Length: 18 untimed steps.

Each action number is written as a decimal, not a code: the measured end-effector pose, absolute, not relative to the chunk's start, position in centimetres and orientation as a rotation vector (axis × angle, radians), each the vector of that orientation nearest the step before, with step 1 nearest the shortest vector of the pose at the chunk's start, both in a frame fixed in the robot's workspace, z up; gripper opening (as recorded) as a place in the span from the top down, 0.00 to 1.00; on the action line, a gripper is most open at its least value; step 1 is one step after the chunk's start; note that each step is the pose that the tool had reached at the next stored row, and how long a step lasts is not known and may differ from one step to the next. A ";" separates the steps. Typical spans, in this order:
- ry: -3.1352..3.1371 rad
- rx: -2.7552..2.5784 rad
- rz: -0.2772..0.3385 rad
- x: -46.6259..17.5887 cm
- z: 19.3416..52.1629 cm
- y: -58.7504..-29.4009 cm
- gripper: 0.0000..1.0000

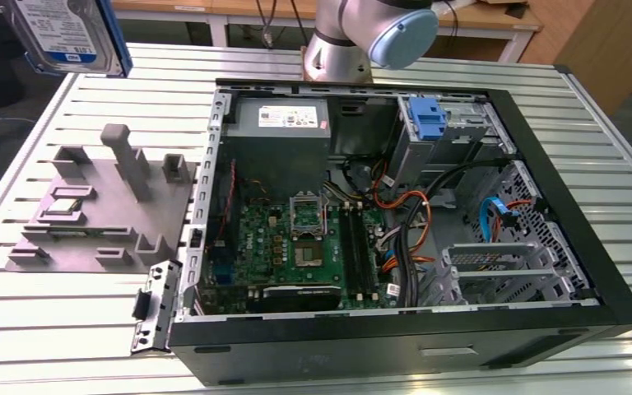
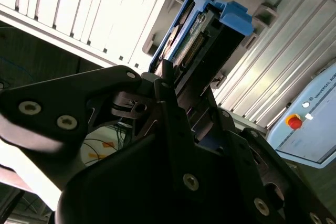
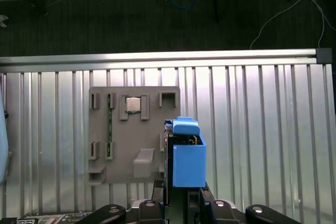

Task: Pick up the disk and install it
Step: 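Pick up the disk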

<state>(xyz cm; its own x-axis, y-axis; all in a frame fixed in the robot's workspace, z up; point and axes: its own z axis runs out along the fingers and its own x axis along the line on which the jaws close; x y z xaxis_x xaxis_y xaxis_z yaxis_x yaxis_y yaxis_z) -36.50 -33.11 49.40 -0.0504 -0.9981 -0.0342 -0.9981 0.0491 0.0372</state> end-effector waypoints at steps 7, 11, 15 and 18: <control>-2.275 2.164 -0.079 -36.0 49.4 -33.1 0.65; -2.275 2.164 -0.079 -36.0 49.4 -33.1 0.65; -2.275 2.164 -0.079 -35.6 49.4 -33.1 0.65; -2.275 2.164 -0.079 -35.3 49.4 -33.1 0.65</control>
<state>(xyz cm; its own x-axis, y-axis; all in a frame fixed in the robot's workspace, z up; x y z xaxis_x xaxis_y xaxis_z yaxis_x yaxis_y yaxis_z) -35.34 -33.11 49.38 -0.0504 -0.9981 -0.0342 -0.9981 0.0491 0.0372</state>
